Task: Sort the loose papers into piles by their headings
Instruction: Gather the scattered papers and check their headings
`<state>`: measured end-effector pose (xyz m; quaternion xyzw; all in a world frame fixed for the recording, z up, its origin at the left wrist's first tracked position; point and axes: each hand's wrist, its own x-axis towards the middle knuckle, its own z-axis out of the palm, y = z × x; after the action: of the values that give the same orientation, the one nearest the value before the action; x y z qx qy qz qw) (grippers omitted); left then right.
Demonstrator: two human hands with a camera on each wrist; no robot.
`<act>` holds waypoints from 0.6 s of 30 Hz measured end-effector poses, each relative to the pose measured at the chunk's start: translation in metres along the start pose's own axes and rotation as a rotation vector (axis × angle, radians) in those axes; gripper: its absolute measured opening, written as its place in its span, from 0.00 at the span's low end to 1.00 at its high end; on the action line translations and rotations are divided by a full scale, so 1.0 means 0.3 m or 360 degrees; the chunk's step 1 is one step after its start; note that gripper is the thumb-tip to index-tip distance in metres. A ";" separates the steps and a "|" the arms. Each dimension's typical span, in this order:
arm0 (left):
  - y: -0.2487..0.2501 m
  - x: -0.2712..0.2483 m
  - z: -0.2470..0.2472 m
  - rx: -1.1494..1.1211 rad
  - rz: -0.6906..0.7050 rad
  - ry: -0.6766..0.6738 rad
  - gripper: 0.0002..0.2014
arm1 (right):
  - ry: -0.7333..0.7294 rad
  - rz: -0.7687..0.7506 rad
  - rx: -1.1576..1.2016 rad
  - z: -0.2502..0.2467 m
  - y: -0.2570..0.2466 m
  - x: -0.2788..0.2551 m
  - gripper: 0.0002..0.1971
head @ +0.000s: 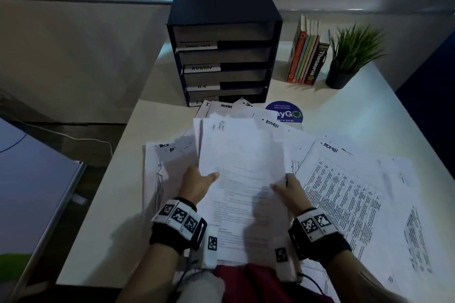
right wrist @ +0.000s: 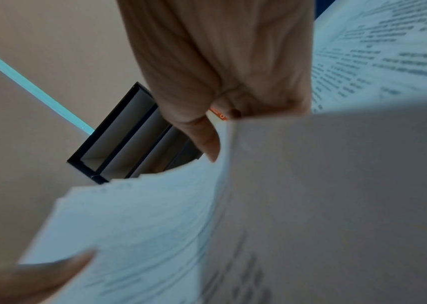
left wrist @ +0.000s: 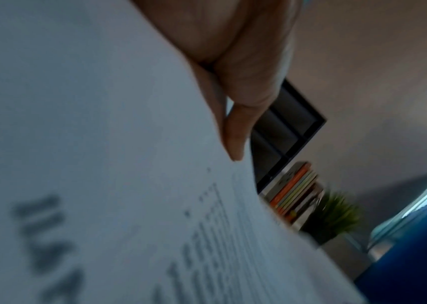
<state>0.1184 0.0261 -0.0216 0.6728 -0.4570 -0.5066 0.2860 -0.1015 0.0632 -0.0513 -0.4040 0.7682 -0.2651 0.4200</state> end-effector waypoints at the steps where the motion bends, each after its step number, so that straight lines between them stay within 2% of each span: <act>1: 0.037 -0.020 -0.016 -0.0049 0.0103 -0.0055 0.12 | 0.0062 -0.0032 0.0063 -0.018 0.006 0.012 0.20; 3: 0.134 -0.072 -0.059 -0.0169 0.0332 -0.0184 0.07 | 0.0197 -0.0069 0.0202 -0.069 -0.005 0.026 0.36; 4: 0.182 -0.096 -0.081 -0.0222 0.0444 -0.0218 0.07 | 0.0178 -0.0066 0.0375 -0.102 -0.030 0.016 0.45; 5: 0.227 -0.113 -0.101 -0.0277 0.0556 -0.0227 0.07 | 0.0098 -0.0132 0.0585 -0.136 -0.060 0.005 0.47; 8: 0.346 -0.143 -0.138 -0.0370 0.0796 -0.0181 0.08 | -0.0119 -0.0521 0.1079 -0.229 -0.196 -0.079 0.28; 11: 0.428 -0.160 -0.146 -0.0442 0.0996 -0.0039 0.09 | 0.0125 -0.0922 0.1235 -0.311 -0.320 -0.167 0.10; 12: 0.451 -0.168 -0.151 -0.0480 0.1030 -0.0013 0.09 | 0.0200 -0.1037 0.1233 -0.330 -0.352 -0.191 0.08; 14: 0.473 -0.171 -0.160 -0.0558 0.1089 0.0011 0.10 | 0.0305 -0.1217 0.1237 -0.354 -0.381 -0.223 0.14; 16: 0.466 -0.156 -0.167 -0.0613 0.1158 -0.0065 0.12 | 0.0340 -0.1293 0.1196 -0.353 -0.374 -0.236 0.22; 17: 0.452 -0.142 -0.163 -0.0587 0.1149 -0.0057 0.16 | 0.0290 -0.1263 0.1169 -0.341 -0.358 -0.235 0.23; 18: 0.449 -0.152 -0.154 -0.0534 0.1115 -0.0058 0.32 | 0.0214 -0.1223 0.1160 -0.324 -0.343 -0.232 0.24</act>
<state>0.1151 0.0072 0.1267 0.4107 -0.5748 -0.4578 0.5397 -0.1218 0.0737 0.1047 -0.4660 0.4483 -0.6748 0.3556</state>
